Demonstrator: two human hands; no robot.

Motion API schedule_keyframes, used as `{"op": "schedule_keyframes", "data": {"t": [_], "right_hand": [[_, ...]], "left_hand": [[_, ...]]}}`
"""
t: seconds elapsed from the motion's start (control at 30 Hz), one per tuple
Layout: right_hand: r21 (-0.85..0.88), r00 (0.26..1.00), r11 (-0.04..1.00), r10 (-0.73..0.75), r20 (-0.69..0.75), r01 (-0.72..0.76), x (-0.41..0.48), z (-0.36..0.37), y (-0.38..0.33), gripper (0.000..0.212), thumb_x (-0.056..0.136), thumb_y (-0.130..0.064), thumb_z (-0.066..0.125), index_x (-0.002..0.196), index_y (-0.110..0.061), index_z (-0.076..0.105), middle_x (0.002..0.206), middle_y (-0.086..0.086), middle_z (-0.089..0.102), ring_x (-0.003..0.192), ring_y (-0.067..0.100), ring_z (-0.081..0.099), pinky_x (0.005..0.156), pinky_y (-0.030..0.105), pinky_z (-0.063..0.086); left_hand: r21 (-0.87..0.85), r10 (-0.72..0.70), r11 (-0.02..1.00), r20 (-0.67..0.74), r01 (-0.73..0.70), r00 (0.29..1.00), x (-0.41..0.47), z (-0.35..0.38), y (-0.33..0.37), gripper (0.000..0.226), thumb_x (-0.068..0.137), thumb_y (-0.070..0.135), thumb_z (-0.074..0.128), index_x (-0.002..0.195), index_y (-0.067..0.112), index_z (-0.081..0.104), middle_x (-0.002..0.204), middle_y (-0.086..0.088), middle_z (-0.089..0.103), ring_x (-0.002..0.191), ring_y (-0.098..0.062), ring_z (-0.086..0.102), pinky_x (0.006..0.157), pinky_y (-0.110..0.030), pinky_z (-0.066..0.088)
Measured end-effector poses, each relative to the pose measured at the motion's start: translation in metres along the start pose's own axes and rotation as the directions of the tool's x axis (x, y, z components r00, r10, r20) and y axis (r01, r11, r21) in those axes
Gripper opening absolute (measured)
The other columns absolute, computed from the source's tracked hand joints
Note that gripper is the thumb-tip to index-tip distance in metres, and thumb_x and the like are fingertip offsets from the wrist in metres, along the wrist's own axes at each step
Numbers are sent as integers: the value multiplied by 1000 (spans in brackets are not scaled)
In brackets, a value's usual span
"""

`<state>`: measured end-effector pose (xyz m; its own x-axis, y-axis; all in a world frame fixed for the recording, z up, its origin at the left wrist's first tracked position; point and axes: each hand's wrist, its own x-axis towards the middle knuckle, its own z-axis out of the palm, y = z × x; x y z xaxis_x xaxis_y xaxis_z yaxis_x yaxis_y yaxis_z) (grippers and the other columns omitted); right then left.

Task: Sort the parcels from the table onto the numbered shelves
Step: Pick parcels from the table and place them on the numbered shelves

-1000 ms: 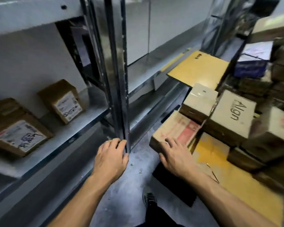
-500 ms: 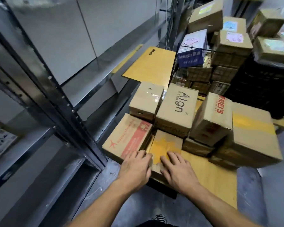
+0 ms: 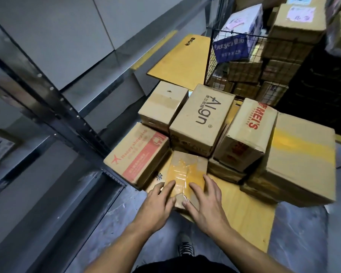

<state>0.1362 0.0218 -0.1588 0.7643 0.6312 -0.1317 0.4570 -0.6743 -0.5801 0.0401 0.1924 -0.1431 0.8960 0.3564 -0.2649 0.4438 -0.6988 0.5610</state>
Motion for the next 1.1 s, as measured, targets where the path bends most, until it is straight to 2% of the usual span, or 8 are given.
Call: {"op": "schedule_keyframes", "data": {"t": [0.17,0.3,0.5,0.6,0.7,0.83,0.97,1.1], "right_hand": [[229,997,971,74,-32,-64,-4,1,-6,56,92,-43,66,143,-31,46,162,1,11,148,29,23,117,45,32],[376,994,921,109,-8,-98,-11,-13,-15,67,87,-59,63,145,-34,44,162,-2,14,146,23,26,117,43,30],[474,997,878,-65,-32,73,-42,-23,-40,55,80,-56,62,133,-50,46,161,-10,18,145,6,24,117,31,27],[515,984,844,-178,-1,153,-58,-23,-56,50,81,-50,63,127,-55,45,156,-15,22,139,-7,23,109,10,25],[521,956,822,-291,37,230,-84,-11,-74,46,84,-48,63,128,-54,49,156,-11,25,143,0,25,102,-2,21],[505,892,797,-439,105,332,-131,7,-99,34,92,-49,58,125,-56,51,155,-8,31,143,3,30,109,10,26],[547,833,758,-522,184,355,-172,29,-131,43,89,-57,50,128,-40,54,137,-7,56,129,6,50,106,26,41],[755,773,655,-481,413,4,-219,46,-168,54,77,-59,65,125,-37,53,127,-6,62,112,7,63,92,34,55]], "left_hand": [[-98,-25,995,-98,15,995,-19,7,7,51,96,51,46,145,40,36,144,10,40,126,-10,43,105,-33,40],[-296,-15,953,-239,-58,971,-40,-3,16,45,90,47,54,135,42,49,135,16,42,126,7,38,99,-19,43],[-588,-233,802,-472,-106,851,-100,-24,16,37,91,33,56,125,45,53,119,19,53,116,3,51,85,-11,45],[-623,-327,778,-505,-75,798,-134,-25,7,46,93,18,63,123,49,47,126,19,47,115,11,49,80,-4,42],[-777,-435,624,-433,-82,790,-178,-14,1,44,93,31,64,128,48,44,135,11,53,119,3,53,92,-15,46],[-896,-557,409,-395,-172,730,-246,0,6,58,90,38,64,141,36,38,138,3,56,120,-10,58,105,-39,46],[-814,-614,565,-525,-136,590,-312,10,-1,66,80,43,66,139,39,36,132,15,56,116,0,58,96,-24,48],[-705,-581,708,-616,-44,533,-373,16,-7,59,82,53,58,137,45,42,133,16,56,120,-4,55,95,-25,48]]}}
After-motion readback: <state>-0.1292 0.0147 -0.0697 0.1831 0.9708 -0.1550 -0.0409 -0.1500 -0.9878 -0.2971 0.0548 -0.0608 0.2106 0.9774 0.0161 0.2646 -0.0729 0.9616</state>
